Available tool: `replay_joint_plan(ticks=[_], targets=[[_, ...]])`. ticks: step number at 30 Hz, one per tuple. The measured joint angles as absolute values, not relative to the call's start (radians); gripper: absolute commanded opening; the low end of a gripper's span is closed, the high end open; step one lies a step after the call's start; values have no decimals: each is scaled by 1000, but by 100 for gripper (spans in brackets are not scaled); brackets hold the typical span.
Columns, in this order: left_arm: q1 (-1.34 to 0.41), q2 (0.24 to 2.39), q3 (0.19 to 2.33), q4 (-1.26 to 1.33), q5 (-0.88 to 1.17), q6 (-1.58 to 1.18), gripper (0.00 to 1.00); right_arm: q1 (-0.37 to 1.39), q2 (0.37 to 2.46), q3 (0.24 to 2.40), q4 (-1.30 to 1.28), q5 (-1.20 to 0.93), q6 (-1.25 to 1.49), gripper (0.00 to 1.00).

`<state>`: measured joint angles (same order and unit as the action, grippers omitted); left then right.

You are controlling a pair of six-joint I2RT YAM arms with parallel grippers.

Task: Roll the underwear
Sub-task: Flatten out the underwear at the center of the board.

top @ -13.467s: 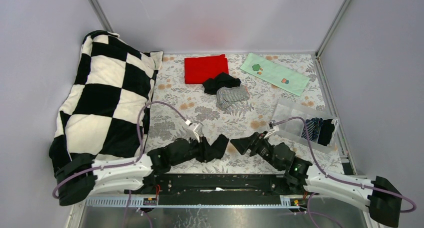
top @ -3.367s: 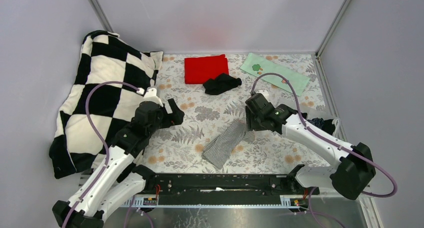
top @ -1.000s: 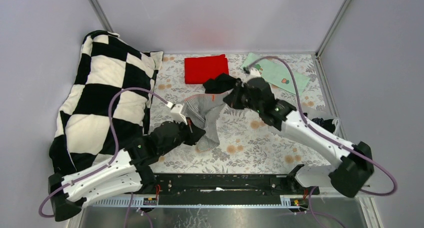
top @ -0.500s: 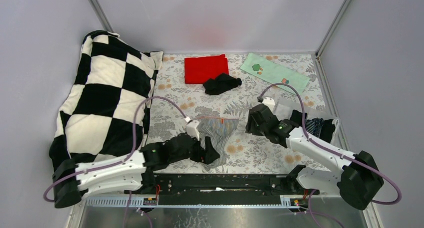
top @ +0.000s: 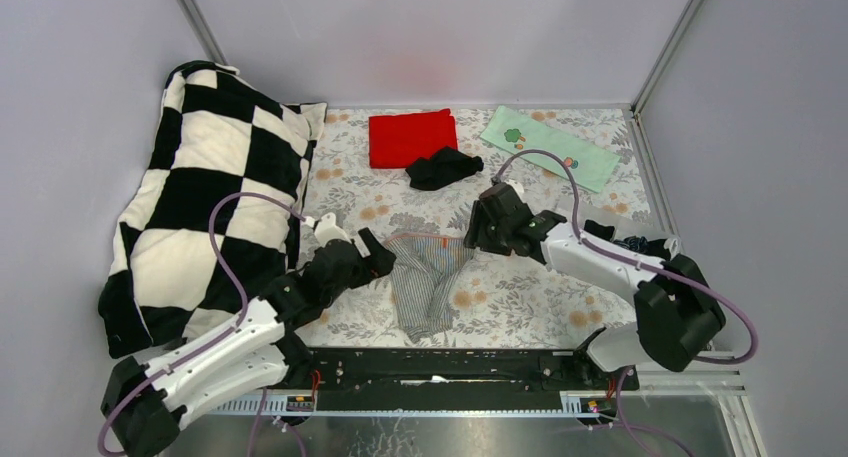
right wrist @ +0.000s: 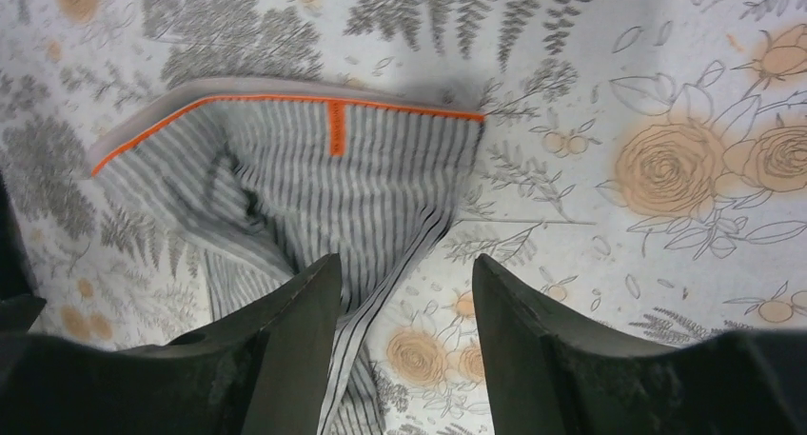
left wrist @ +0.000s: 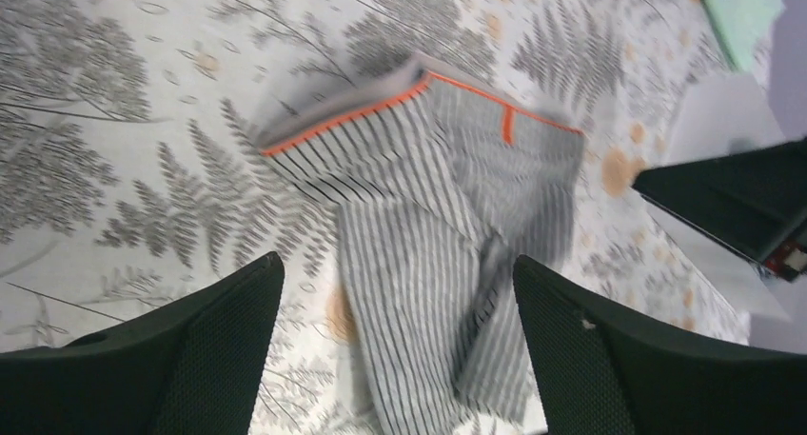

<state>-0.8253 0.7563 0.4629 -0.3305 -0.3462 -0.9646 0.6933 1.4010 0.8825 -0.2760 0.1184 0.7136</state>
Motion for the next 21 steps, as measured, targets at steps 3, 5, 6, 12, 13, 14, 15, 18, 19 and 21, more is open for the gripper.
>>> replay_joint_plan(ticks=[3, 5, 6, 12, 13, 14, 15, 18, 19, 21], targets=[[-732, 812, 454, -299, -316, -947, 86, 635, 1452, 882, -262, 85, 728, 60], [-699, 853, 448, -270, -295, -935, 84, 602, 1485, 881, -243, 63, 732, 60], [-688, 873, 443, -252, -287, -929, 83, 591, 1500, 881, -234, 56, 732, 60], [-641, 959, 373, -154, -224, -910, 82, 577, 1608, 882, -182, -20, 731, 57], [-635, 963, 366, -147, -220, -910, 81, 576, 1620, 882, -178, -27, 731, 55], [-629, 966, 360, -139, -216, -910, 81, 575, 1631, 882, -173, -32, 732, 53], [-620, 968, 355, -126, -210, -910, 79, 573, 1638, 882, -167, -40, 731, 51], [-601, 979, 345, -89, -200, -910, 74, 568, 1652, 881, -145, -51, 732, 35], [-595, 986, 341, -74, -198, -910, 73, 566, 1655, 881, -134, -53, 733, 30], [-587, 1004, 331, -43, -194, -912, 71, 562, 1656, 876, -112, -56, 731, 22]])
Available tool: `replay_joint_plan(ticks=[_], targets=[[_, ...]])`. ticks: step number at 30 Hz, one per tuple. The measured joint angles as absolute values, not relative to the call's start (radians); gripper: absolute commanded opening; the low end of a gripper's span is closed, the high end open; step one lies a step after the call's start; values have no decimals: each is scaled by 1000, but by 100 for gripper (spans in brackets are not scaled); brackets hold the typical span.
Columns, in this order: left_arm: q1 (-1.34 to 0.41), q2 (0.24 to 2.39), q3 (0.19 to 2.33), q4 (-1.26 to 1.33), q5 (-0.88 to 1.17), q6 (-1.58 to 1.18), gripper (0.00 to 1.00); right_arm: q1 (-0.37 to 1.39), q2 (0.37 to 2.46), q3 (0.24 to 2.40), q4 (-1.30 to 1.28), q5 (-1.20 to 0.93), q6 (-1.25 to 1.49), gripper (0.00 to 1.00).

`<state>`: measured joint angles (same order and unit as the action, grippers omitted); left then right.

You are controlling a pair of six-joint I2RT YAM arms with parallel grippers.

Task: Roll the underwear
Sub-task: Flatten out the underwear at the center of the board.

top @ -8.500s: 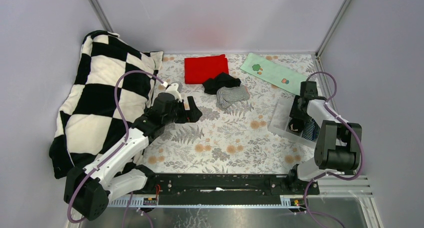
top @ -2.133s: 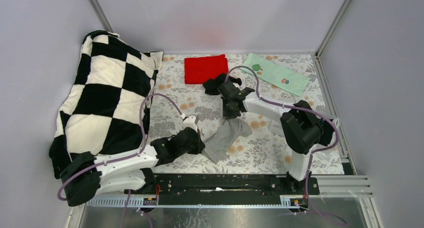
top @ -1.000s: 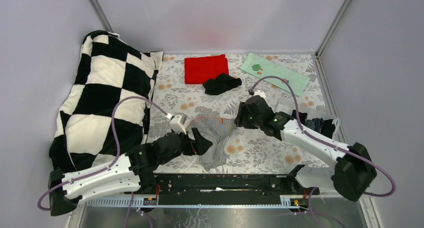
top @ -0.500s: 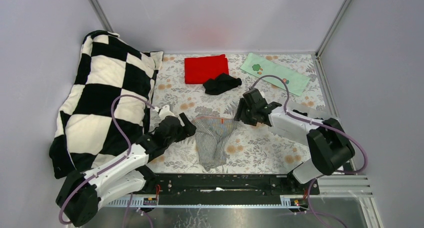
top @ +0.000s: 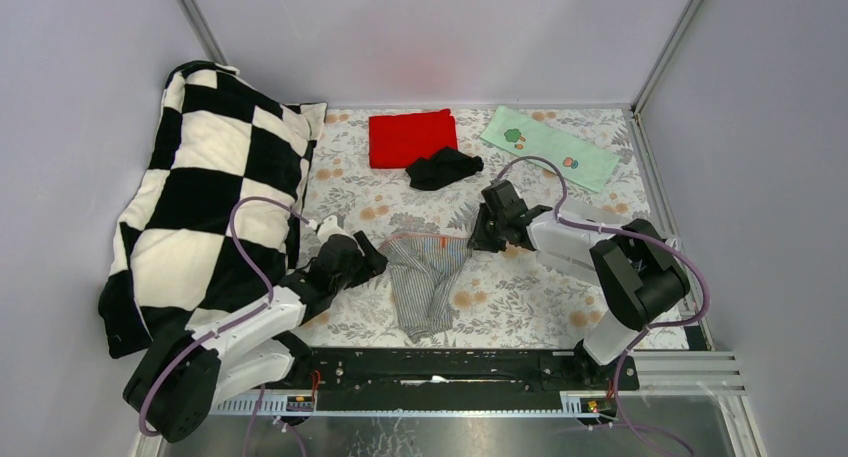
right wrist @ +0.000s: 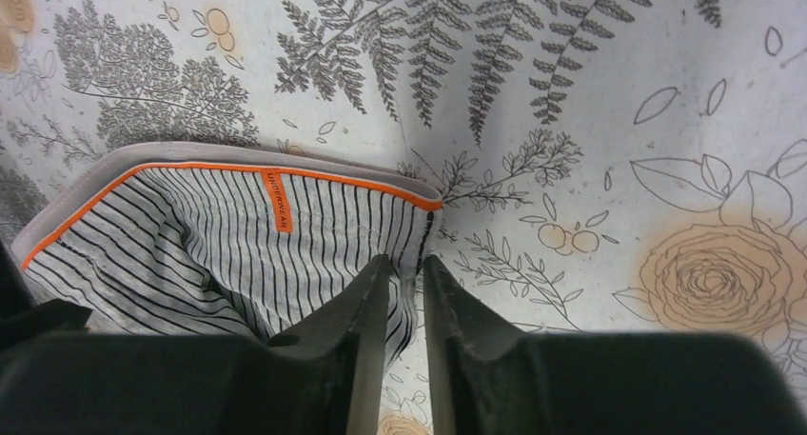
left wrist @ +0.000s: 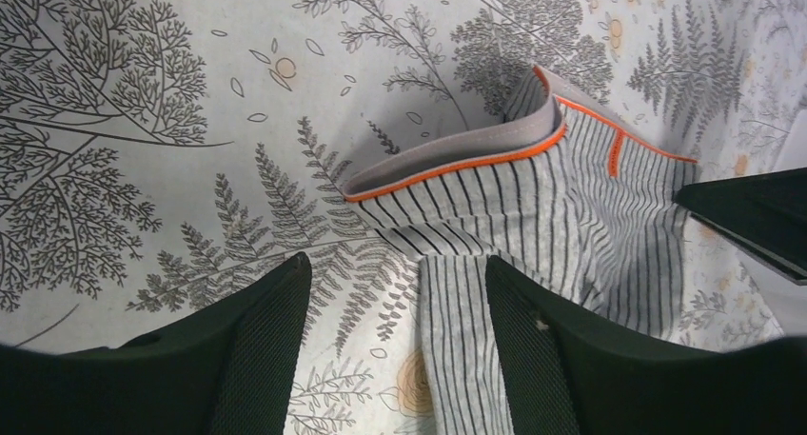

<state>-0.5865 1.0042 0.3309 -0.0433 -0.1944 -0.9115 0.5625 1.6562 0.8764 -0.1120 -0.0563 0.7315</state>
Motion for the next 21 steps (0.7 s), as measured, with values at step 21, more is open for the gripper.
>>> replay_joint_plan(ticks=[21], targets=[[-521, 1338, 310, 389, -138, -914, 37, 536, 1589, 813, -59, -38, 686, 0]])
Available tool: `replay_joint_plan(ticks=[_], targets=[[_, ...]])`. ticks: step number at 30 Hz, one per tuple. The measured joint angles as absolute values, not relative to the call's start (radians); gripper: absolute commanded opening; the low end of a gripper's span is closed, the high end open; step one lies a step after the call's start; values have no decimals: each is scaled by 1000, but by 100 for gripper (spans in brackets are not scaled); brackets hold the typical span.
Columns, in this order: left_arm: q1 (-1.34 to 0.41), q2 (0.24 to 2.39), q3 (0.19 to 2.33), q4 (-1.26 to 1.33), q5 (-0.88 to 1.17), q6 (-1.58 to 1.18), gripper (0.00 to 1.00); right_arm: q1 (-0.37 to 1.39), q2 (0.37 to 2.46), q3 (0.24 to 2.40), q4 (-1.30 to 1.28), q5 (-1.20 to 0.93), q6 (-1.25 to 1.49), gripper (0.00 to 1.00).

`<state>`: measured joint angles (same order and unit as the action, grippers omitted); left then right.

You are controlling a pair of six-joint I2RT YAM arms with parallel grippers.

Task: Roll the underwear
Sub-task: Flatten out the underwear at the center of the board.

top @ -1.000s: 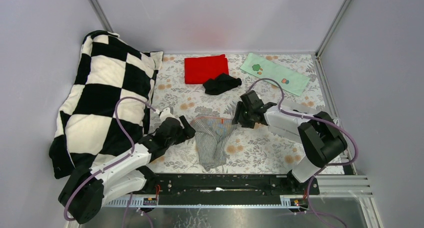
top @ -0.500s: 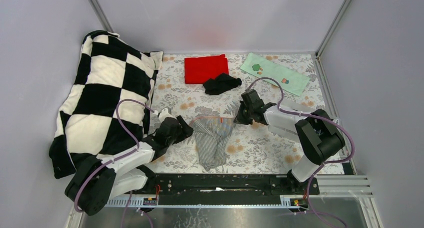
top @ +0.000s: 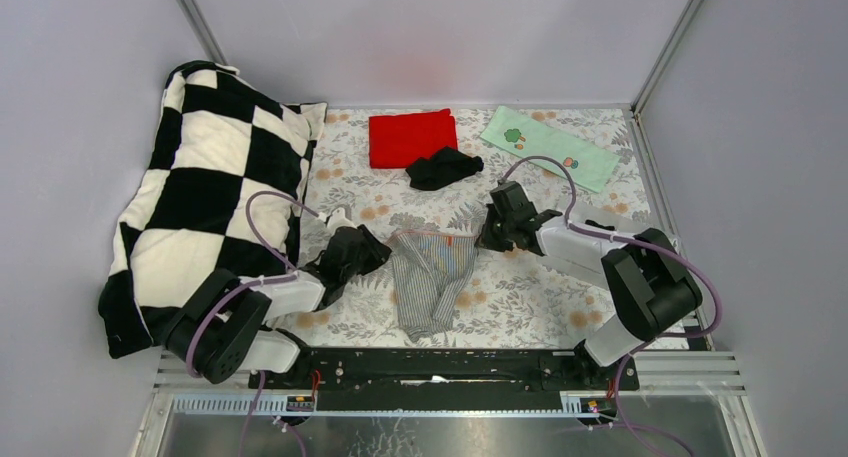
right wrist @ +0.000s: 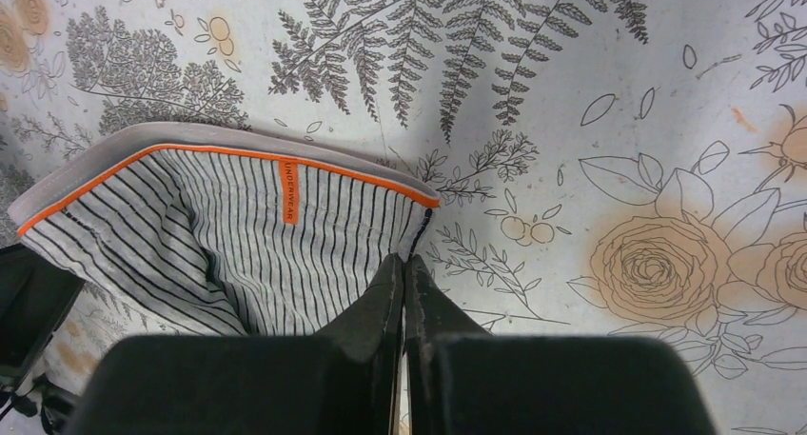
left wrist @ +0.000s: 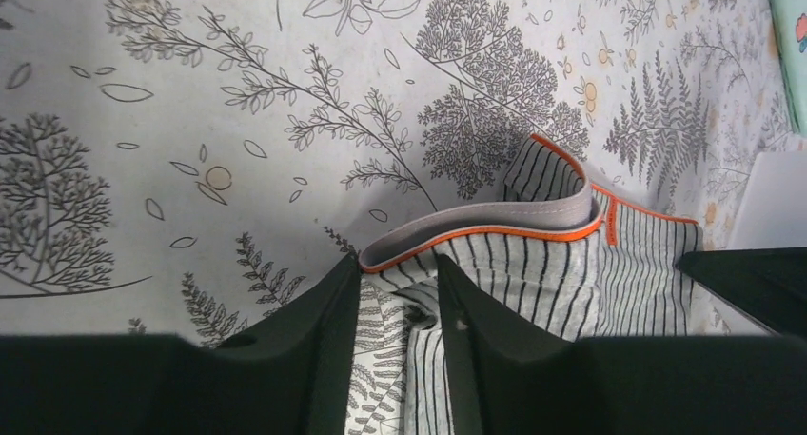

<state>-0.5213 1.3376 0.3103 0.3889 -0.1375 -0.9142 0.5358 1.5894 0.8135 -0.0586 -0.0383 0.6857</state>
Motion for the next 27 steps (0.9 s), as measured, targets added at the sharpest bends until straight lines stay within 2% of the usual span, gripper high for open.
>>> replay_joint_plan(ticks=[4, 7, 13, 19, 27], targets=[[-521, 1372, 310, 424, -125, -915, 13, 536, 1573, 813, -62, -38, 674, 0], [-519, 1379, 313, 418, -123, -905, 0, 536, 1552, 813, -72, -38, 658, 0], [-500, 1324, 392, 278, -128, -837, 0, 536, 1409, 812, -120, -14, 582, 0], [-482, 1079, 485, 148, -150, -749, 0, 535, 1161, 818, -172, 43, 486, 0], [-475, 878, 547, -1, -159, -676, 0, 535, 986, 848, -272, 49, 380, 0]])
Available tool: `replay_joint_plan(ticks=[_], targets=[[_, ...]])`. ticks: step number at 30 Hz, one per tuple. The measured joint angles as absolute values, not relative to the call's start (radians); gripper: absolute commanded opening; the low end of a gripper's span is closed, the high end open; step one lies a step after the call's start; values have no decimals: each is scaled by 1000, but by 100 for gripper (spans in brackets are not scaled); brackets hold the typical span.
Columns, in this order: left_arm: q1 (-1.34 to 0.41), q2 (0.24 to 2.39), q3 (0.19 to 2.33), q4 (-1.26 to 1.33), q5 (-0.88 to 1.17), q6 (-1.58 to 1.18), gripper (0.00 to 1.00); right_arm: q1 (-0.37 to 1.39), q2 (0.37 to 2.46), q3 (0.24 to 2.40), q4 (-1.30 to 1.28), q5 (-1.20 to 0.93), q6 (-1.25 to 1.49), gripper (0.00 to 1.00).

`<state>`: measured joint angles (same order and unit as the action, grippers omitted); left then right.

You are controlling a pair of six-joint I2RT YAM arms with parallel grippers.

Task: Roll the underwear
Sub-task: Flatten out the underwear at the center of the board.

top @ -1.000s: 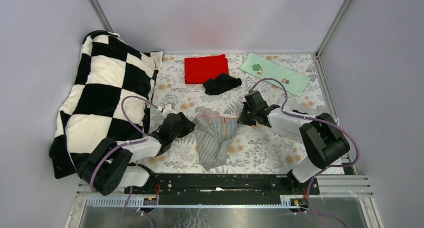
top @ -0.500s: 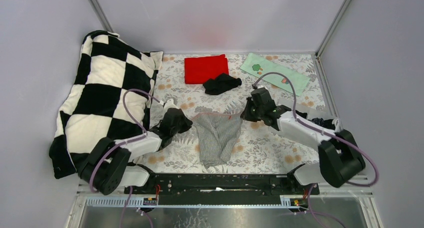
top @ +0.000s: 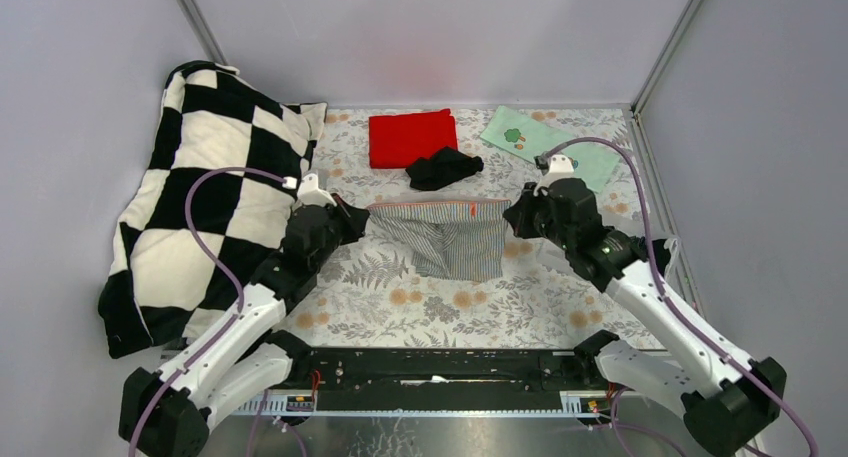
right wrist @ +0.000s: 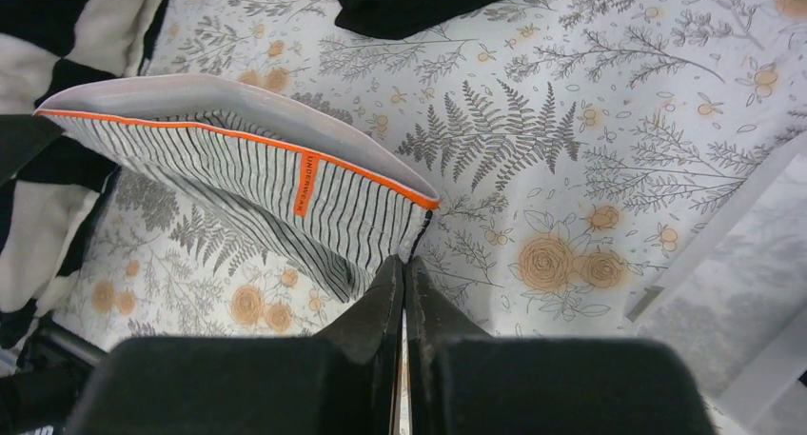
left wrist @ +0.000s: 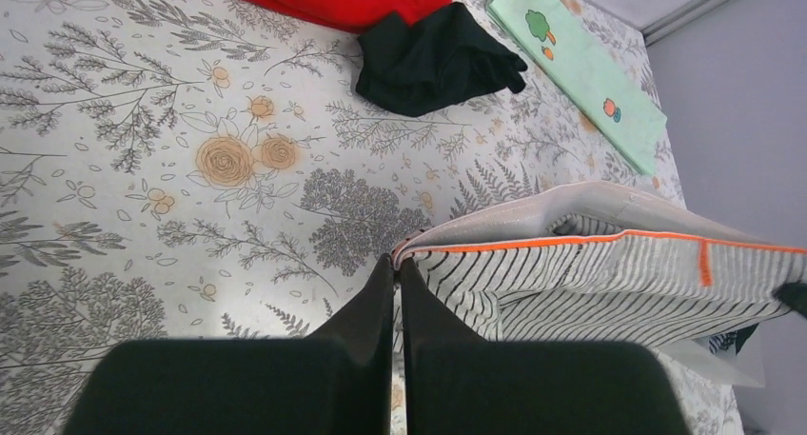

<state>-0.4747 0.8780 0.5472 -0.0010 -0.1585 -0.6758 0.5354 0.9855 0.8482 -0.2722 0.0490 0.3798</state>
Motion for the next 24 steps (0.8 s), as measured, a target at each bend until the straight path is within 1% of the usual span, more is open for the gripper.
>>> replay_joint_plan(ticks=[5, 10, 18, 24], targets=[[-475, 804, 595, -101, -111, -606, 0, 535, 870, 861, -322, -4, 318, 0], [-475, 754, 709, -194, -20, -510, 0, 534, 776, 943, -363, -109, 270, 0], [-475, 719, 936, -358, 182, -368, 0, 534, 759, 1098, -479, -365, 243, 0], [-473, 637, 1047, -532, 313, -340, 0, 534, 710, 1116, -587, -510, 307, 0]])
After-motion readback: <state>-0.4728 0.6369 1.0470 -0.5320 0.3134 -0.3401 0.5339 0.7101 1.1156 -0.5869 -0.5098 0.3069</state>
